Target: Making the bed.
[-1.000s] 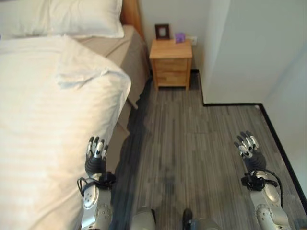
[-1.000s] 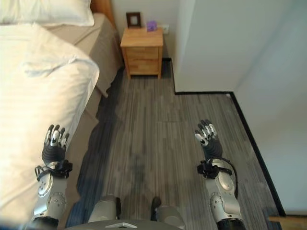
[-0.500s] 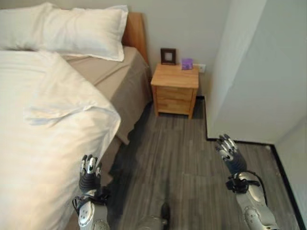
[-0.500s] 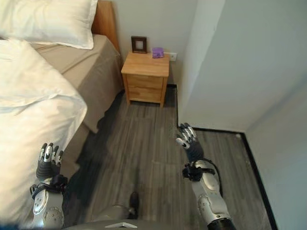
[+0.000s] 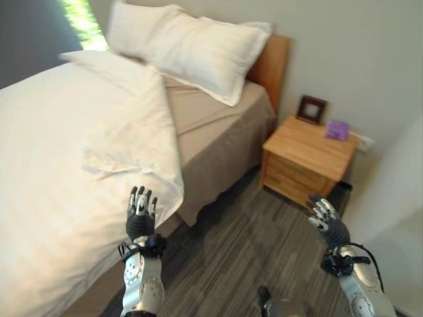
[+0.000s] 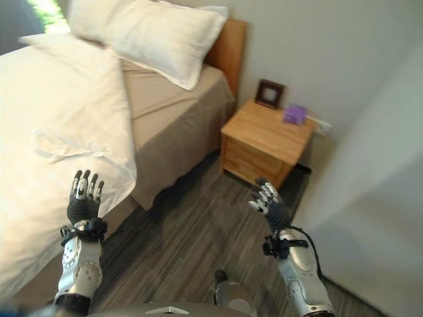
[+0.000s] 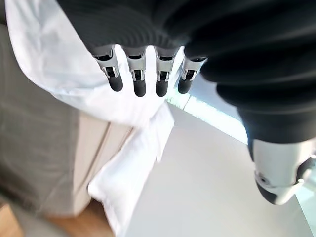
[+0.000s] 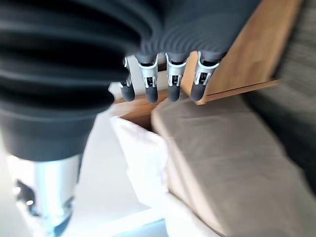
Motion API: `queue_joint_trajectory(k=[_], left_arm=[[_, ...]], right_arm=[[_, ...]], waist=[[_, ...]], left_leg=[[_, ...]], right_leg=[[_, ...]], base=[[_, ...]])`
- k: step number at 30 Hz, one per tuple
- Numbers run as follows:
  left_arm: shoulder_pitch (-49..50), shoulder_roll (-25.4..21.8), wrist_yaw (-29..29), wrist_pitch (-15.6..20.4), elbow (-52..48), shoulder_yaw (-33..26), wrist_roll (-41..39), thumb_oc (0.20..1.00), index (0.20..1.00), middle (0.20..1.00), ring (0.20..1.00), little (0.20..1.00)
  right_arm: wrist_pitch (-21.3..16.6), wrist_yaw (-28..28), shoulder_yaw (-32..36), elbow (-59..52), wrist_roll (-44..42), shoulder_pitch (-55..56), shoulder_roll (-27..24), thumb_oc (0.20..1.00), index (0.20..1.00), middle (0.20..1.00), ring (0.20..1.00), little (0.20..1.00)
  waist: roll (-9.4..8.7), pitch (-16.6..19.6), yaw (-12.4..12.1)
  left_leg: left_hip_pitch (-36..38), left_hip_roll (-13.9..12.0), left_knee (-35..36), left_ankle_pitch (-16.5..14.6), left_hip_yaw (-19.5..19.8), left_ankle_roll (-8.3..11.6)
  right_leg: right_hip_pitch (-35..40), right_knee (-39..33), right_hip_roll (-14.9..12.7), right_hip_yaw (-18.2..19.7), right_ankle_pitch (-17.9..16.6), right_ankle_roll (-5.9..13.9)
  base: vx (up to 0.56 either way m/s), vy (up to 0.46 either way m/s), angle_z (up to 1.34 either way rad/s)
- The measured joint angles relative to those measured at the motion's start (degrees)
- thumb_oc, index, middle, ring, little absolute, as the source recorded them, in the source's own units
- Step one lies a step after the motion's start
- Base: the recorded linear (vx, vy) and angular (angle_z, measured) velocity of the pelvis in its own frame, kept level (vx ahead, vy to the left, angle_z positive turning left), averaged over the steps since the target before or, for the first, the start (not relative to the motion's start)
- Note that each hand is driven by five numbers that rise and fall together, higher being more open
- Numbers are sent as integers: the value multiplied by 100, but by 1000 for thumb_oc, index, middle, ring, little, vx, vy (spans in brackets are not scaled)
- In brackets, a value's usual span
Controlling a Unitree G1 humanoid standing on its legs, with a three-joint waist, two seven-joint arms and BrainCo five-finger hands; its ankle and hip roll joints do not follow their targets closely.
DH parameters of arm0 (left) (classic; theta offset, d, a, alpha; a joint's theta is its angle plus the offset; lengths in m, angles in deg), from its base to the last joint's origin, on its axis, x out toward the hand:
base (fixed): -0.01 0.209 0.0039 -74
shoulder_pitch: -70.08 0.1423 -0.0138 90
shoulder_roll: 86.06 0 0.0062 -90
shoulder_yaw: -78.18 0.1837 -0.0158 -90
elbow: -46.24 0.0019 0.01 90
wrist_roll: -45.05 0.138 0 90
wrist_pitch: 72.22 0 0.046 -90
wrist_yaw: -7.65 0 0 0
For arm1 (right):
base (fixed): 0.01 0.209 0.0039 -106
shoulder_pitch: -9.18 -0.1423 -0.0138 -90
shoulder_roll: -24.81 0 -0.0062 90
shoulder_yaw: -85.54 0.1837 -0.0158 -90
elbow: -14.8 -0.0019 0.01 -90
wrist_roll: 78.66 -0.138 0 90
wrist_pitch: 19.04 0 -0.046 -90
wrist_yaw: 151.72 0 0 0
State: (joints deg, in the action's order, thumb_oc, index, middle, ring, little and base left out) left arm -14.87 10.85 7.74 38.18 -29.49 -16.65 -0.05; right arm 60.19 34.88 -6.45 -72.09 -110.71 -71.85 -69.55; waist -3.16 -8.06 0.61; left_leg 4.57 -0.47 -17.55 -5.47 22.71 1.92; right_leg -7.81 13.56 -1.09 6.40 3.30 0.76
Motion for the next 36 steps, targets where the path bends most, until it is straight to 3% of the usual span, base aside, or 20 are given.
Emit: queue_joint_trajectory(k=[1, 2, 3, 4, 6, 9, 10, 13, 14, 21, 24, 26, 29, 31, 33, 34, 36], left_arm=[[-125, 72, -32, -28, 37, 68, -223, 1000, 1000, 1000, 1000, 1000], [-190, 89, -58, -48, 9, 108, -406, 1000, 1000, 1000, 1000, 1000], [-169, 87, -70, -66, 10, 122, -433, 1000, 1000, 1000, 1000, 1000], [-136, 23, -80, -107, 14, 249, -445, 1000, 1000, 1000, 1000, 1000], [-58, 14, -123, -138, -22, 359, -450, 1000, 1000, 1000, 1000, 1000], [5, 10, -125, -228, -17, 368, -459, 1000, 1000, 1000, 1000, 1000], [6, 9, -127, -235, -29, 397, -441, 1000, 1000, 1000, 1000, 1000], [60, 14, -138, -290, -27, 410, -366, 1000, 1000, 1000, 1000, 1000], [78, 15, -145, -328, -6, 416, -358, 1000, 1000, 1000, 1000, 1000], [217, -17, -149, -348, -32, 217, -332, 1000, 1000, 1000, 1000, 1000], [244, -62, -145, -342, 4, 56, -321, 1000, 1000, 1000, 1000, 1000], [321, -119, -95, -344, 66, -82, -313, 1000, 1000, 1000, 1000, 1000], [299, -234, -86, -343, 163, -88, -215, 1000, 1000, 1000, 1000, 1000], [296, -294, -91, -348, 163, -85, -119, 1000, 1000, 1000, 1000, 1000], [269, -358, -99, -344, 156, -40, -106, 1000, 1000, 1000, 1000, 1000], [254, -367, -97, -340, 174, -20, -107, 1000, 1000, 1000, 1000, 1000], [227, -490, -101, -331, 216, 30, -104, 1000, 1000, 1000, 1000, 1000]], right_arm=[[-9, -13, 161, -11, -81, -61, -76, 1000, 1000, 1000, 1000, 1000], [-40, -23, 191, -54, -191, -96, -99, 1000, 1000, 1000, 1000, 1000], [-105, -25, 186, -68, -200, -97, -120, 1000, 1000, 1000, 1000, 1000], [-198, -68, 254, -160, -200, 19, -109, 1000, 1000, 1000, 1000, 1000], [-229, -151, 360, -301, -197, 122, -104, 1000, 1000, 1000, 1000, 1000], [-225, -186, 359, -292, -173, 147, -97, 1000, 1000, 1000, 1000, 1000], [-218, -230, 357, -289, -168, 245, -98, 1000, 1000, 1000, 1000, 1000], [-207, -226, 333, -295, -167, 250, -107, 1000, 1000, 1000, 1000, 1000], [-194, -227, 320, -268, -166, 272, -93, 1000, 1000, 1000, 1000, 1000], [-104, 13, 8, -272, 65, 315, -106, 1000, 1000, 1000, 1000, 1000], [-32, 37, -175, -256, 74, 190, -111, 1000, 1000, 1000, 1000, 1000], [30, 113, -316, -252, 87, 34, -110, 1000, 1000, 1000, 1000, 1000], [47, 248, -312, -258, 266, 138, -117, 1000, 1000, 1000, 1000, 1000], [52, 266, -359, -276, 283, 173, -120, 1000, 1000, 1000, 1000, 1000], [65, 290, -523, -275, 283, 231, -111, 1000, 1000, 1000, 1000, 1000], [73, 319, -564, -270, 284, 225, -107, 1000, 1000, 1000, 1000, 1000], [85, 411, -739, -252, 282, 250, -107, 1000, 1000, 1000, 1000, 1000]], waist=[[-81, -39, 31], [-170, -88, 119], [-194, -95, 94], [-216, -80, 229], [-115, -35, 328], [-34, -8, 354], [36, 15, 358], [262, 87, 397], [344, 110, 397], [394, 129, 204], [357, 101, 48], [302, 56, 46], [249, -117, 161], [234, -164, 123], [158, -177, 78], [146, -181, 73], [98, -181, 107]], left_leg=[[-364, -102, -404, 216, -496, 121], [-560, -304, -441, 210, -1257, 144], [-579, -431, -244, 199, -1718, 160], [-596, -830, 55, 205, -3061, 158], [-747, -860, 385, 204, -3753, 154], [-675, -716, 884, 254, -3882, 87], [-519, -605, 1343, 301, -3783, 16], [-360, -568, 1828, 541, -3442, -139], [-275, -604, 1961, 544, -3456, -50], [-239, -314, 2145, 542, -3468, -7], [-267, -155, 2124, 516, -3519, -71], [-266, -62, 2093, 505, -3603, -113], [-196, -8, 1994, 387, -3228, -259], [-224, -29, 1892, 331, -3105, -193], [-338, -86, 1705, 210, -2873, -66], [-344, -110, 1696, 212, -2823, -65], [-331, -295, 1709, 244, -2460, 1]], right_leg=[[106, -88, -86, -384, 12, -89], [340, -329, -156, -715, -15, -138], [476, -465, -190, -950, -34, -169], [812, -870, -223, -1602, -86, -317], [896, -1068, -179, -2000, -46, -266], [898, -1180, -149, -2164, -60, -249], [876, -1187, -61, -2230, -67, -251], [783, -1145, 137, -2217, -63, -245], [779, -1116, 191, -2204, -39, -210], [395, -534, -168, -2053, 188, 117], [75, 38, -392, -1980, 346, 211], [-165, 553, -530, -1739, 548, 363], [-431, 1522, -589, -1032, 687, 585], [-538, 1572, -781, -848, 703, 636], [-456, 513, -1569, -821, 360, 826], [-397, 184, -1678, -878, 227, 862], [-4, -901, -1829, -815, -310, 1135]], base=[[91, -237, 156], [118, -297, 161], [127, -269, 177], [126, -142, 173], [152, -68, 144], [111, -13, 39], [76, 22, 22], [115, 52, -3], [92, 75, -9], [38, 104, -2], [-28, 132, -7], [96, 65, 2], [137, -28, 55], [216, -158, 40], [287, -288, 45], [208, -269, 45], [187, -310, 66]])
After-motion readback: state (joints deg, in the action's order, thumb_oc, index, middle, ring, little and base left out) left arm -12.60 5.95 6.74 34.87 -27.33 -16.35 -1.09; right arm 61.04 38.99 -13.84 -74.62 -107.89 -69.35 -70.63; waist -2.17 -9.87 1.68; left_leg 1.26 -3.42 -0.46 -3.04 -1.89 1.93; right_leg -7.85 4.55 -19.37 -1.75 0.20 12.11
